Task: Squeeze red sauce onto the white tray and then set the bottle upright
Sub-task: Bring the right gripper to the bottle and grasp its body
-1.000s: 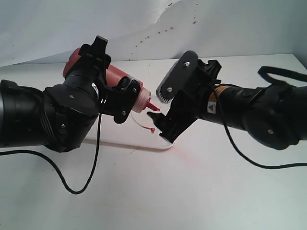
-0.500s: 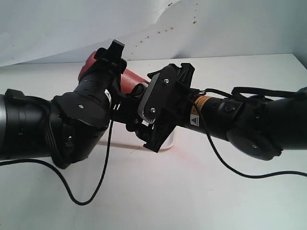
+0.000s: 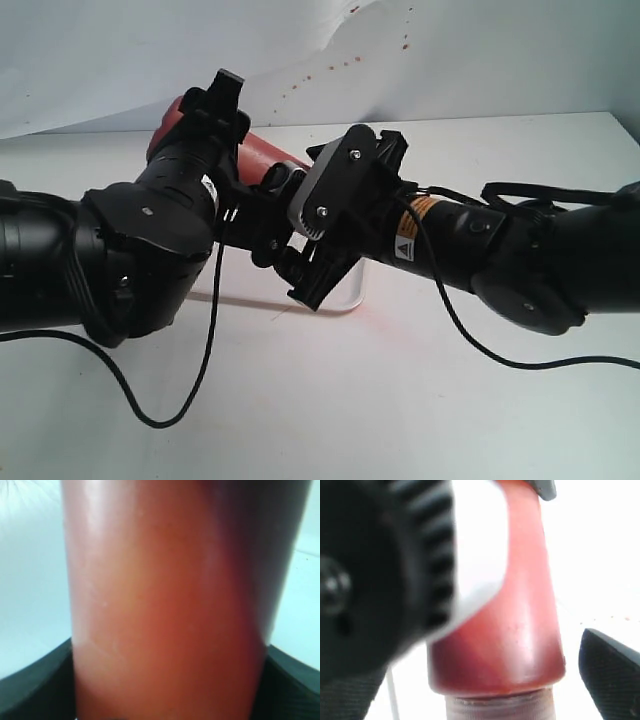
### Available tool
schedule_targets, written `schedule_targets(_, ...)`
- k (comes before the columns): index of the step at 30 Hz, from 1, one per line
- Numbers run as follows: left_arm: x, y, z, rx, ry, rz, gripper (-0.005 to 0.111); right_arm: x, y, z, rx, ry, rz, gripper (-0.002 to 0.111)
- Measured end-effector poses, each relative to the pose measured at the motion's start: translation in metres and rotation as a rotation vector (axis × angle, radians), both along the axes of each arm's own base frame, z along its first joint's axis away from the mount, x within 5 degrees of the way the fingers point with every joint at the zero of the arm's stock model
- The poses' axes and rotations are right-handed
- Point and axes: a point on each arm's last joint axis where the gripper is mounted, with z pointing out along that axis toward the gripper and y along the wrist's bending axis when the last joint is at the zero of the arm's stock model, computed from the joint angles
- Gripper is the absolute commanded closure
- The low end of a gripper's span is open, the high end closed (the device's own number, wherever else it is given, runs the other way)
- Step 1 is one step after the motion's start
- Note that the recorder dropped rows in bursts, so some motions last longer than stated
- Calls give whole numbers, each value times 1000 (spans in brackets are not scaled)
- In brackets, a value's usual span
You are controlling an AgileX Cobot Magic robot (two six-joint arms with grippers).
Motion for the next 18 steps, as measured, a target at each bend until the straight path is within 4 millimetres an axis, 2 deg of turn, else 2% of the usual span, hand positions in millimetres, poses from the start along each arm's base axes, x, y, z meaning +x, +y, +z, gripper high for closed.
schedule_targets(6, -1, 2, -3, 36, 9, -7, 107, -1, -2, 1, 6, 46, -20, 15)
schedule_targets(14, 0, 2, 0, 72, -27, -19, 107, -10, -13, 29, -23, 53, -46, 16)
schedule_targets(18, 0, 2, 0, 74, -28, -18, 107, -12, -15, 32, -31, 73, -61, 16)
